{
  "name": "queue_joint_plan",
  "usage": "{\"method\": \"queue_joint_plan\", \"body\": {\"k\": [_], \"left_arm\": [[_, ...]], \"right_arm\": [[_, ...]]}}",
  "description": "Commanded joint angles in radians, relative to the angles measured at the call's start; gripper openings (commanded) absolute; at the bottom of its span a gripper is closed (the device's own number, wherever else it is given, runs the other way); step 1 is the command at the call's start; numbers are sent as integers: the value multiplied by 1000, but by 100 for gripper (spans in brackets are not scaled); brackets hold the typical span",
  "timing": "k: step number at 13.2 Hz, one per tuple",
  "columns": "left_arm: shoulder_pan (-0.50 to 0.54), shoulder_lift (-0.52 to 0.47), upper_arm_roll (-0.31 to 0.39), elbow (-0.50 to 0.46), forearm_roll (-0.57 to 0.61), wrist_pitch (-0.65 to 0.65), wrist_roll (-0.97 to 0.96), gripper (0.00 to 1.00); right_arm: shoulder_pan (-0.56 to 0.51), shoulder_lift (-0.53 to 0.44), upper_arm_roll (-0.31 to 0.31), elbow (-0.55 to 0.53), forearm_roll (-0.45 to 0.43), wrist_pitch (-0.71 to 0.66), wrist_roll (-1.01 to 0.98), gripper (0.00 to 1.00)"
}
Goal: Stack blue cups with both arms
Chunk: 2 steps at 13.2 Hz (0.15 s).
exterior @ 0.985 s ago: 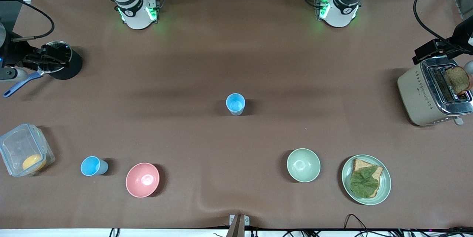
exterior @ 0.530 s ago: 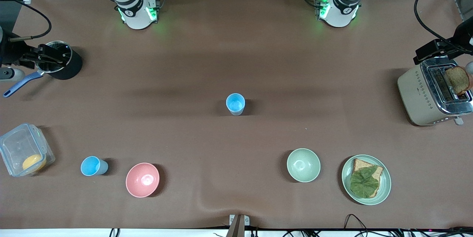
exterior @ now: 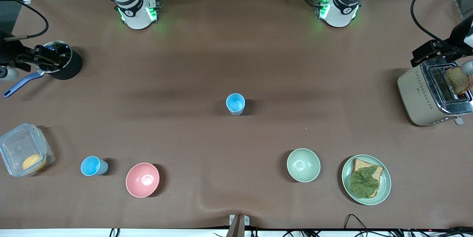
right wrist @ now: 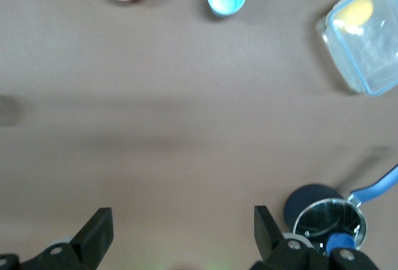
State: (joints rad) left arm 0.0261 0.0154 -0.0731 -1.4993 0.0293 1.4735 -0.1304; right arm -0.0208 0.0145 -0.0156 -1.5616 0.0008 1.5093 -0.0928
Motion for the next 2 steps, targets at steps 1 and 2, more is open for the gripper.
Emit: {"method": "queue_joint_plan", "body": {"k": [1, 2], "left_arm": [[1, 6, -4, 18, 18, 1, 20, 100], [1, 6, -4, 18, 18, 2, 20, 100]], "right_arm": [[-25, -28, 14, -17, 13, 6, -8, 100], [-25, -30, 14, -17, 13, -12, -2, 100]]}}
